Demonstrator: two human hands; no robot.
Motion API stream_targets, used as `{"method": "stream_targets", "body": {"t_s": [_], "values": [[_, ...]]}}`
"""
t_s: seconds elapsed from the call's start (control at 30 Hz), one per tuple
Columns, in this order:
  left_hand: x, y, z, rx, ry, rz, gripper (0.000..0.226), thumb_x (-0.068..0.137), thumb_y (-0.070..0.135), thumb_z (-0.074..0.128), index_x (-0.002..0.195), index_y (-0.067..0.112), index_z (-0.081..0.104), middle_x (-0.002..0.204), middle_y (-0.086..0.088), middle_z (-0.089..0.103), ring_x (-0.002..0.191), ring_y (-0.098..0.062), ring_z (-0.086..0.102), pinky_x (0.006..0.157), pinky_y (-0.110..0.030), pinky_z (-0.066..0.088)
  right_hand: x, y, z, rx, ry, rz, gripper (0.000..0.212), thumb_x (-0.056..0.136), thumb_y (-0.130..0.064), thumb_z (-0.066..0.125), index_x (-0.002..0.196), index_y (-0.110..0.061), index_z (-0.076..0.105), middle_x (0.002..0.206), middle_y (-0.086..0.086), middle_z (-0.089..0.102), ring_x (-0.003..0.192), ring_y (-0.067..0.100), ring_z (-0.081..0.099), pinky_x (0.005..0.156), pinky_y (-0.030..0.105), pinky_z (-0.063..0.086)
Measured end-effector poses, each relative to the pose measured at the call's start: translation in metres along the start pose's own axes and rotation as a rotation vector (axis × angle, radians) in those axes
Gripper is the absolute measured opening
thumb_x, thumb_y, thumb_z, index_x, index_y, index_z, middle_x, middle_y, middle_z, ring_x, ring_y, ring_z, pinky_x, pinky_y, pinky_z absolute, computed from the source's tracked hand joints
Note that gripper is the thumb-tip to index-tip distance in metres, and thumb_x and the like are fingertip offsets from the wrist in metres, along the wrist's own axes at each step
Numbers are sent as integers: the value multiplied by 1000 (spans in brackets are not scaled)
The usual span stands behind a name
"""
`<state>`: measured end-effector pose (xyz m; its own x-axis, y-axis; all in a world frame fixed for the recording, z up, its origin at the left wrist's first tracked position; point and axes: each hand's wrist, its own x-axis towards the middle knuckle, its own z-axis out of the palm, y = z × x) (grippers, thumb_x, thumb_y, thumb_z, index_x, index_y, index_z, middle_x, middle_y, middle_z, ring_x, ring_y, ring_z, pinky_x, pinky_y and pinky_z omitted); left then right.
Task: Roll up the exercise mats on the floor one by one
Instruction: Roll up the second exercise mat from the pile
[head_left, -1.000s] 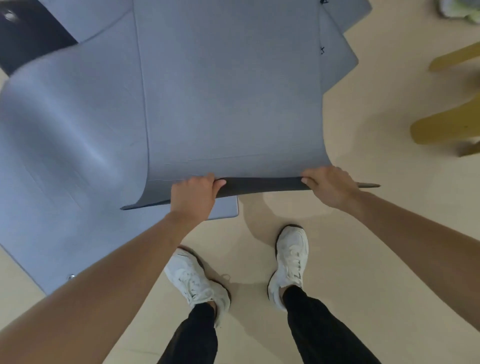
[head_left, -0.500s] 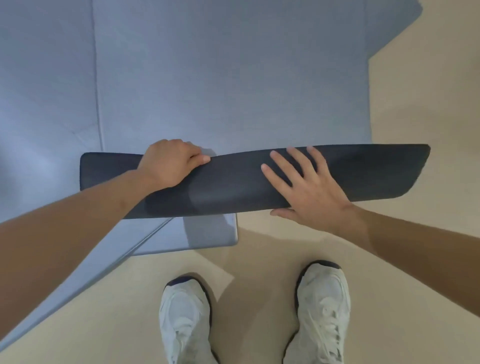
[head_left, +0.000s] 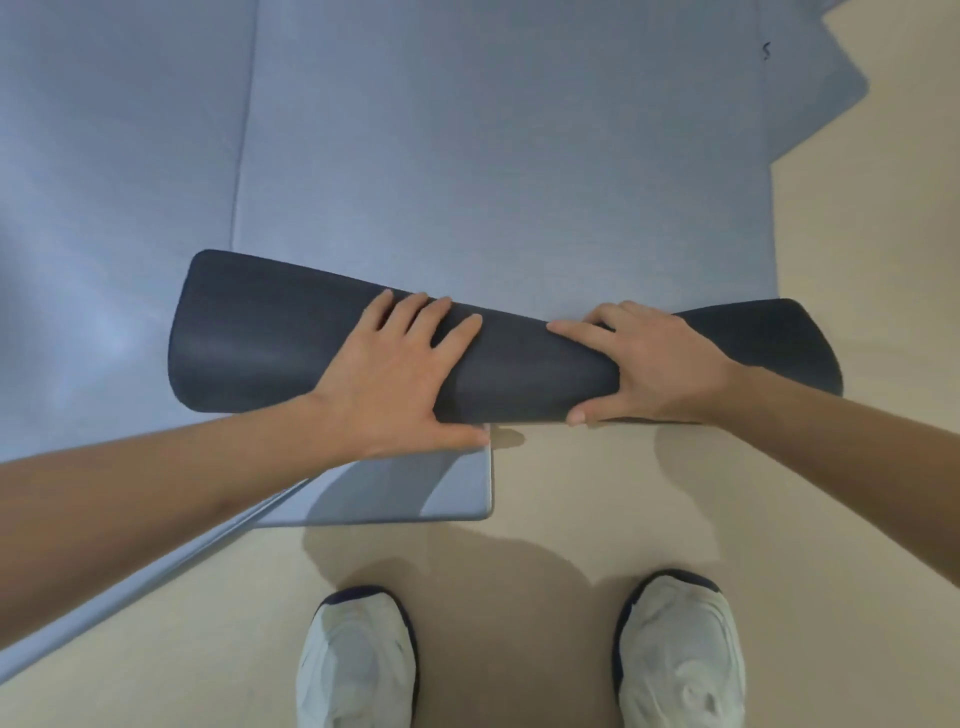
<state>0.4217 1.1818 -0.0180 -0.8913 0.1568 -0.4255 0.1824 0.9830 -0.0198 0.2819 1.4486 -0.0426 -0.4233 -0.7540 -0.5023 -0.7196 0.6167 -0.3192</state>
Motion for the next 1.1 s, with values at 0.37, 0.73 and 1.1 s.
{"method": "stream_targets", "body": {"t_s": [0.37, 0.73, 1.1], "values": [[10, -7, -15, -170, -111, 6, 79, 71, 95, 40, 117, 31, 44, 91, 10, 62, 84, -19, 59, 64, -37, 38, -15, -10, -21, 180, -75, 50, 54, 81, -74, 65, 125, -44, 56, 102, -18, 68, 97, 12, 63, 83, 34, 50], [45, -29, -27, -334, -206, 16, 69, 64, 95, 56, 102, 37, 51, 83, 11, 61, 78, -12, 56, 73, -38, 45, -8, -5, -7, -10, 139, 124, 89, 75, -95, 37, 127, -27, 60, 106, -4, 65, 96, 23, 61, 85, 40, 45], [104, -62, -37, -615, -310, 19, 55, 68, 71, 79, 99, 28, 64, 96, 9, 67, 90, -11, 65, 71, -30, 49, -32, -5, 30, -457, 376, 182, 107, 81, -88, 45, 162, -23, 18, 159, 21, 31, 138, 48, 36, 115, 64, 27]]}}
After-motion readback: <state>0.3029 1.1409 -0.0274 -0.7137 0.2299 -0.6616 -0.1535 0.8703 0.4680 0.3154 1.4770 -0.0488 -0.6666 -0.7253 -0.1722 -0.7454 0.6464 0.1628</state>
